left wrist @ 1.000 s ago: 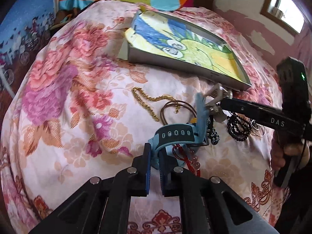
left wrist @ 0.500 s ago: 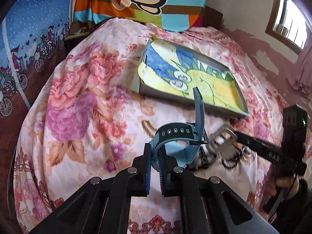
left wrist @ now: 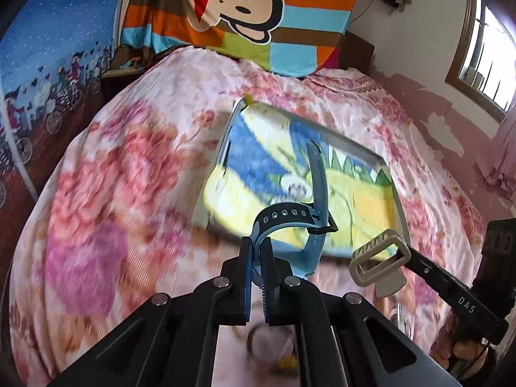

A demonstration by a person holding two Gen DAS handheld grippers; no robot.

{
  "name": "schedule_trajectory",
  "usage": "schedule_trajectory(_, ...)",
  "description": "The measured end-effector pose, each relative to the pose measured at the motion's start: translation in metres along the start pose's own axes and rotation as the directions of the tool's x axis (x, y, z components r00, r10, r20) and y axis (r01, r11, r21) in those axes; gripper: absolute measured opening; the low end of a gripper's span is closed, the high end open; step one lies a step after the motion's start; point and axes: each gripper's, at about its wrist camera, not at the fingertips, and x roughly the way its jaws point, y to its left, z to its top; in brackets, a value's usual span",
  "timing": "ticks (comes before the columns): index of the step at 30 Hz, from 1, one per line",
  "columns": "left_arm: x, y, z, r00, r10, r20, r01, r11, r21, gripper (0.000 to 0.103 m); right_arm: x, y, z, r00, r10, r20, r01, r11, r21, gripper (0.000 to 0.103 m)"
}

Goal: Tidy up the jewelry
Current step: 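Carry the watch with the left tool while the right tool carries the buckle to the tray, then open the left tool on the tray while the right tool releases the buckle there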

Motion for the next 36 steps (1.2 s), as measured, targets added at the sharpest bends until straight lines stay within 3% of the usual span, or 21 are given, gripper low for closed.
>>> schedule_trajectory(6, 0.042, -0.004, 0.025, 1.000, 0.014, -0.018, -0.014, 1.000, -0.021, 0.005, 0.046, -0.019, 0.000, 0.998, -0.020, -0.056, 0.025, 0.996, 0.085, 0.004)
schedule_trajectory(14, 0.074, -0.002, 0.030, 0.995, 0.061, -0.073, -0.063, 0.997, -0.036, 0.007, 0.058, -0.015, 0.005, 0.985, -0.157, -0.070, 0.154, 0.987, -0.040, 0.006)
schedule_trajectory(17, 0.076, -0.002, 0.026, 0.995, 0.069, -0.074, -0.072, 0.997, -0.037, 0.009, 0.053, -0.012, 0.009, 0.977, -0.202, -0.063, 0.196, 0.977, -0.086, 0.016)
schedule_trajectory(19, 0.076, 0.001, 0.025, 0.995, 0.062, -0.077, -0.067, 0.996, -0.052, 0.013, 0.047, -0.011, 0.010, 0.973, -0.227, -0.051, 0.220, 0.969, -0.110, 0.034)
schedule_trajectory(21, 0.077, 0.003, 0.025, 0.996, 0.041, -0.077, -0.047, 0.996, -0.072, 0.015, 0.040, -0.009, 0.011, 0.971, -0.237, -0.036, 0.231, 0.964, -0.129, 0.043)
schedule_trajectory(24, 0.075, 0.003, 0.022, 0.996, 0.019, -0.088, -0.026, 0.996, -0.085, 0.016, 0.029, -0.005, 0.010, 0.969, -0.247, -0.027, 0.241, 0.959, -0.152, 0.043)
schedule_trajectory(28, 0.065, -0.001, 0.015, 0.996, 0.026, -0.080, -0.031, 0.998, -0.061, 0.018, 0.011, 0.002, 0.006, 0.964, -0.265, -0.009, 0.260, 0.949, -0.179, 0.056)
schedule_trajectory(31, 0.048, -0.005, 0.012, 0.998, 0.033, -0.045, -0.035, 0.998, -0.049, 0.039, -0.010, 0.008, 0.000, 0.963, -0.269, 0.013, 0.266, 0.944, -0.192, 0.064)
schedule_trajectory(33, 0.031, -0.007, 0.008, 0.999, 0.047, 0.001, -0.047, 0.997, -0.053, 0.079, -0.025, 0.011, -0.005, 0.963, -0.268, 0.032, 0.269, 0.942, -0.201, 0.069)
schedule_trajectory(36, 0.003, -0.009, 0.002, 0.995, 0.056, 0.083, -0.052, 0.997, -0.054, 0.085, -0.049, 0.018, -0.013, 0.964, -0.258, 0.067, 0.267, 0.939, -0.215, 0.081)
